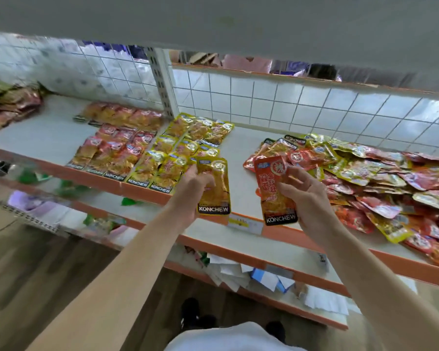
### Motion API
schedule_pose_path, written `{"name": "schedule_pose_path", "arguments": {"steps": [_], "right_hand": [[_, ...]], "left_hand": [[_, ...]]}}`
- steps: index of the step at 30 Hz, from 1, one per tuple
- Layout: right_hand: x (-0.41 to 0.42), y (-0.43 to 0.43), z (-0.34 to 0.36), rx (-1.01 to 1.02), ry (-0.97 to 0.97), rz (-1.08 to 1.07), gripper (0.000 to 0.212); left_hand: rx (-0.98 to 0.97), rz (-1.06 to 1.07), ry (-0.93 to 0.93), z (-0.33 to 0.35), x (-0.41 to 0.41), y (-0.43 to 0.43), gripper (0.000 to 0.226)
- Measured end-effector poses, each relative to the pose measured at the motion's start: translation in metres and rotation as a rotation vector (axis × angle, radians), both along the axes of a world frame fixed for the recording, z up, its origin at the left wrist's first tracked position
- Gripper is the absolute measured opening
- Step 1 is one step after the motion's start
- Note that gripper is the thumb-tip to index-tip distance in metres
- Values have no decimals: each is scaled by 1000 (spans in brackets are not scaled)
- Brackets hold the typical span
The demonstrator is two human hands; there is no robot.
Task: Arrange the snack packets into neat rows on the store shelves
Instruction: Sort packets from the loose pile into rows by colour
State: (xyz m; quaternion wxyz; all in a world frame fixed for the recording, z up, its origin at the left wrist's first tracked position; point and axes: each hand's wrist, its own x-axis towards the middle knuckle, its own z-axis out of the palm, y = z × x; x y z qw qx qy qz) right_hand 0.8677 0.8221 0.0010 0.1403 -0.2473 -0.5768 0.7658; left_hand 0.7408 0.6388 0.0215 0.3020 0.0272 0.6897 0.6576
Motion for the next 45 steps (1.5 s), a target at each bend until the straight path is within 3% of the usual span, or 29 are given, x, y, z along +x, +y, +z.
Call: {"name": "schedule_pose_path", "arguments": {"steps": [3, 6, 12, 16, 20, 22, 26, 28, 32, 37, 45], "right_hand": [[-16, -15, -1, 44, -25, -20, 31], [-32, -26, -4, 79, -62, -44, 31], [-54, -37, -15, 199, -109, -114, 29], [-66, -37, -22, 224, -119, -201, 27], [-71, -28, -31, 257, -203, -296, 27], [-71, -24, -35, 264, -246, -326, 43], [-67, -18, -41, 253, -247, -365, 38], [-67, -17, -43, 258, -237, -362, 41], [-70, -19, -47, 282, -231, -338, 42], [-71, -22, -57, 289, -229, -325, 38], [-83, -36, -65, 251, -167, -259, 34]], "left_hand": [[-208, -188, 214, -7, -18, -7, 38], [-438, -303, 447, -16, -33, -7, 74], [-469, -498, 854, -40, -61, 10, 96], [-535, -531, 1003, -57, -86, 31, 73], [-790, -600, 1171, -60, -90, 35, 50], [-771, -603, 1220, -56, -88, 34, 42], [-616, -709, 1347, -56, -89, 23, 26], [-649, -678, 1375, -60, -90, 18, 27], [-893, -580, 1287, -66, -91, 5, 53], [-945, -511, 1178, -82, -103, -32, 68], [-791, -703, 1248, -88, -110, -48, 76]]}}
